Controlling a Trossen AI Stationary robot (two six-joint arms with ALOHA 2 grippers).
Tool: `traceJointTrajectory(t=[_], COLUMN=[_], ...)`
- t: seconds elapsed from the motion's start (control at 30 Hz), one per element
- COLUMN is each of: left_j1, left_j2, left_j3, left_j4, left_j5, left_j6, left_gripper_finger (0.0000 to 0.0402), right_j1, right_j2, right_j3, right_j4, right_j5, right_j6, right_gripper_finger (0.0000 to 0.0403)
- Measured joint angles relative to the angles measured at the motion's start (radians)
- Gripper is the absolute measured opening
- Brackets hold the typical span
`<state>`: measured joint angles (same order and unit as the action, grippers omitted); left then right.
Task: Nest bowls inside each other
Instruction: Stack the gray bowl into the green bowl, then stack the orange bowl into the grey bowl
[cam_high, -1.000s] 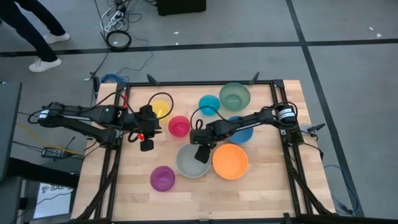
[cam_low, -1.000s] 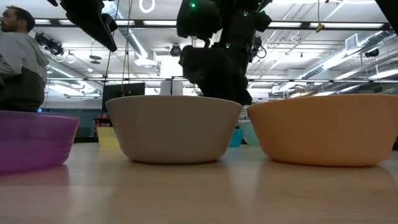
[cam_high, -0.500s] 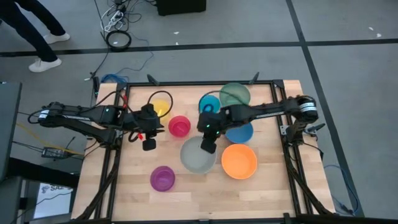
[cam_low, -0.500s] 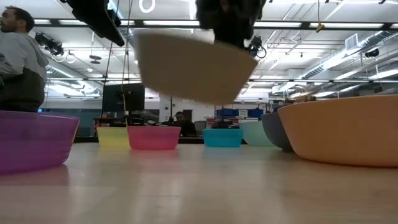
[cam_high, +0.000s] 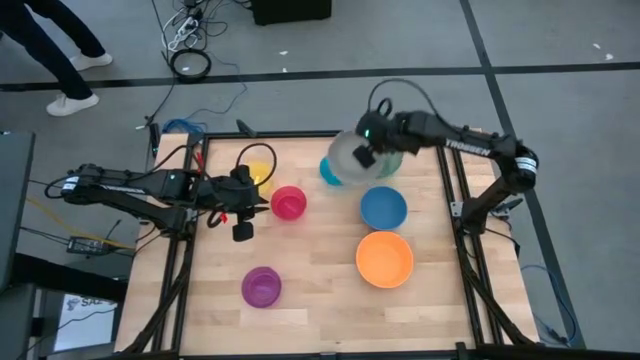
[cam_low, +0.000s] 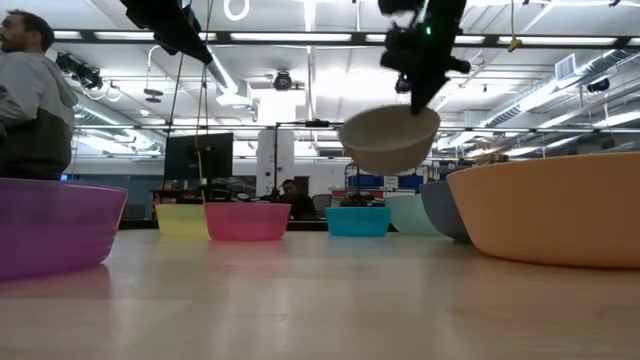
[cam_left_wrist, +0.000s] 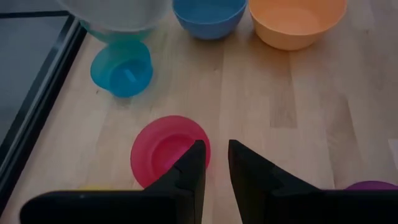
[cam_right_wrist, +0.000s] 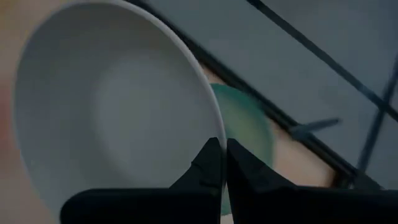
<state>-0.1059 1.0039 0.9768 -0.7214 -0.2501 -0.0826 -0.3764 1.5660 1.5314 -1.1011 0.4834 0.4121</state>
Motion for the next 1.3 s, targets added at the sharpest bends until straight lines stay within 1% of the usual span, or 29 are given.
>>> traceJointTrajectory(t=[0.17, 0.3, 0.4, 0.47, 0.6, 0.73, 0.87, 0.97, 1.07, 1.2, 1.3], left_j1=[0.0, 0.0, 0.0, 0.0, 0.0, 0.0, 0.0, 0.0, 0.0, 0.0, 0.0], left_j2=[0.0, 0.0, 0.0, 0.0, 0.0, 0.0, 0.0, 0.0, 0.0, 0.0, 0.0], left_j3=[0.0, 0.0, 0.0, 0.0, 0.0, 0.0, 0.0, 0.0, 0.0, 0.0, 0.0], left_j4=[-0.004, -0.006, -0.006, -0.007, -0.006, -0.006, -0.007, -0.01, -0.01, -0.01, -0.009], left_j5=[0.0, 0.0, -0.001, -0.001, -0.001, -0.001, -0.001, -0.002, -0.002, -0.002, -0.002], left_j6=[0.0, 0.0, 0.0, 0.0, 0.0, -0.002, -0.003, -0.003, -0.004, -0.008, -0.008], left_gripper_finger=[0.0078, 0.0078, 0.0078, 0.0078, 0.0078, 0.0078, 0.0078, 0.0078, 0.0078, 0.0078, 0.0078], right_j1=[-0.178, -0.273, -0.31, -0.316, -0.314, -0.298, -0.266, -0.229, -0.166, -0.04, 0.075], right_j2=[0.02, 0.019, 0.019, 0.018, 0.018, 0.016, -0.011, -0.057, -0.127, -0.21, -0.241], right_j3=[-0.032, -0.093, -0.146, -0.184, -0.236, -0.252, -0.252, -0.252, -0.252, -0.252, -0.252], right_j4=[0.01, 0.014, 0.008, 0.034, 0.051, 0.04, 0.034, 0.025, -0.017, -0.133, -0.217], right_j5=[-0.112, -0.205, -0.245, -0.283, -0.372, -0.383, -0.358, -0.335, -0.32, -0.307, -0.257], right_j6=[-0.044, -0.047, -0.048, -0.053, -0.054, -0.025, -0.004, 0.014, 0.042, 0.137, 0.242], right_gripper_finger=[0.0, 0.0, 0.0002, 0.0013, 0.0061, 0.0114, 0.0146, 0.0153, 0.015, 0.0148, 0.0148])
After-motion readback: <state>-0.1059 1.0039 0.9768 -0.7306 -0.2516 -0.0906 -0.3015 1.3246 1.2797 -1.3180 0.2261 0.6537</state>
